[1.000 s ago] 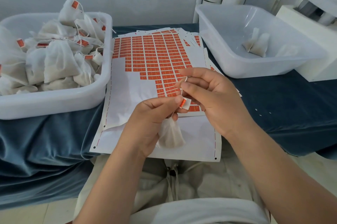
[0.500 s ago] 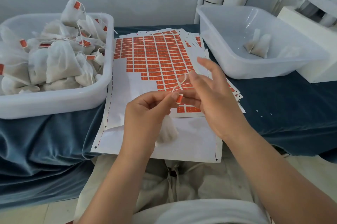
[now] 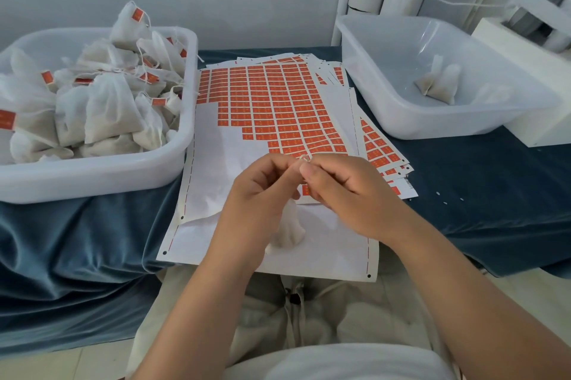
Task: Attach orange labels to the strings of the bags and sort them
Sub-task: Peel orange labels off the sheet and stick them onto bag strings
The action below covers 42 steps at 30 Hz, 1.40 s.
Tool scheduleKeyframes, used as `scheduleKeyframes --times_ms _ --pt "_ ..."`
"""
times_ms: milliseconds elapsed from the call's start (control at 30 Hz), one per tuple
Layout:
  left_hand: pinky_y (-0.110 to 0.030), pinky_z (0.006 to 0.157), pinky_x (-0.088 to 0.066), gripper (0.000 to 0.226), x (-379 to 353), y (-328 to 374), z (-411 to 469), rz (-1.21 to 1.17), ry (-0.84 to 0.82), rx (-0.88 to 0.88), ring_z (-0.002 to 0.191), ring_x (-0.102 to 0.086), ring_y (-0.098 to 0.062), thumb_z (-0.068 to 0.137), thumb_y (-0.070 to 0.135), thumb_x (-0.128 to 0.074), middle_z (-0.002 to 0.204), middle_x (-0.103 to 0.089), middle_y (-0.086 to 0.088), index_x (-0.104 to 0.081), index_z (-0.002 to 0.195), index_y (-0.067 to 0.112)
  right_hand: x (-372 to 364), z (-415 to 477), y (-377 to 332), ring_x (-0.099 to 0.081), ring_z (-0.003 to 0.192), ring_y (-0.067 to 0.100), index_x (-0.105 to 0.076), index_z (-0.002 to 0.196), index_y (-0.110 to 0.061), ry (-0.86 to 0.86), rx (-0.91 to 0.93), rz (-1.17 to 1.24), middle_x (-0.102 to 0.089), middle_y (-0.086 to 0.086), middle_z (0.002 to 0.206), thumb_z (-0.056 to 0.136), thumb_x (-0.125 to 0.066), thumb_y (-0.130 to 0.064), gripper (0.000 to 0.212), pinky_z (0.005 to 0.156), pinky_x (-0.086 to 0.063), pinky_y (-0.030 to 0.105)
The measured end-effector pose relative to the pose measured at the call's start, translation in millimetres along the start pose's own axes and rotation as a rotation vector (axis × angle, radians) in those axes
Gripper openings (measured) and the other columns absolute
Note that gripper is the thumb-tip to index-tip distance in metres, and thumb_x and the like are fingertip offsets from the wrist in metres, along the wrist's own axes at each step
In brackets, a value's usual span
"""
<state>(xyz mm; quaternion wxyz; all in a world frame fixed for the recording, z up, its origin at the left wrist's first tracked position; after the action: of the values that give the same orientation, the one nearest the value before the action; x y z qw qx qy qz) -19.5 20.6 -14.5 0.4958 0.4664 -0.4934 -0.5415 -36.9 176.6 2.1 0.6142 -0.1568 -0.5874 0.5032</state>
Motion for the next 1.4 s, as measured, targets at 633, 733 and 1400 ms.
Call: scheduleKeyframes --times_ms 633,733,1400 --pt "-0.016 0.076 -0.055 0.013 4.9 12.5 0.1 0.084 -0.021 -0.140 0.081 -0.071 -0.007 0.104 0.024 -0.066 0.087 -0.076 0.009 -0.076 0.096 0.026 -4.6 -2.7 -0.3 -0.053 0.057 0.008 -0.053 0.076 -0.021 0.054 -0.033 0.088 -0.055 -0.010 0.061 0.107 -0.040 -0.029 0.034 0.059 -0.044 0.015" --pt "-0.018 0.076 -0.056 0.011 8.3 17.8 0.8 0.233 0.061 -0.202 0.084 -0.070 -0.009 0.103 0.024 -0.067 0.088 -0.075 0.015 -0.073 0.096 0.030 -4.8 -2.6 -0.1 -0.058 0.059 0.011 -0.059 0.082 -0.018 0.061 -0.058 0.112 -0.060 -0.002 0.065 0.108 -0.039 -0.043 0.041 0.060 -0.048 0.017" --pt "-0.032 0.084 -0.058 0.007 196.4 167.1 155.7 0.441 0.626 -0.624 0.080 -0.073 -0.012 0.103 0.022 -0.055 0.087 -0.075 0.004 -0.056 0.096 0.020 -20.9 -2.2 15.6 -0.056 0.102 -0.013 -0.065 0.097 -0.042 -0.312 -0.065 -0.381 -0.069 -0.025 0.096 0.081 -0.013 -0.083 0.068 0.078 -0.041 0.002"
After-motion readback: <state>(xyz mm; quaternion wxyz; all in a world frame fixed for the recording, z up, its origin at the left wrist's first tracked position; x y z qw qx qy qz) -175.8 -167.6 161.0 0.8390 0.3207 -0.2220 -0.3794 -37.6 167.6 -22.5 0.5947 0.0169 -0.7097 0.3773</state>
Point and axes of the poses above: each hand's wrist, its own z-axis towards the middle knuckle, its own x-axis out of the back of the hand, y = z × x, the point moved 3 cm from there along z, towards the middle knuckle
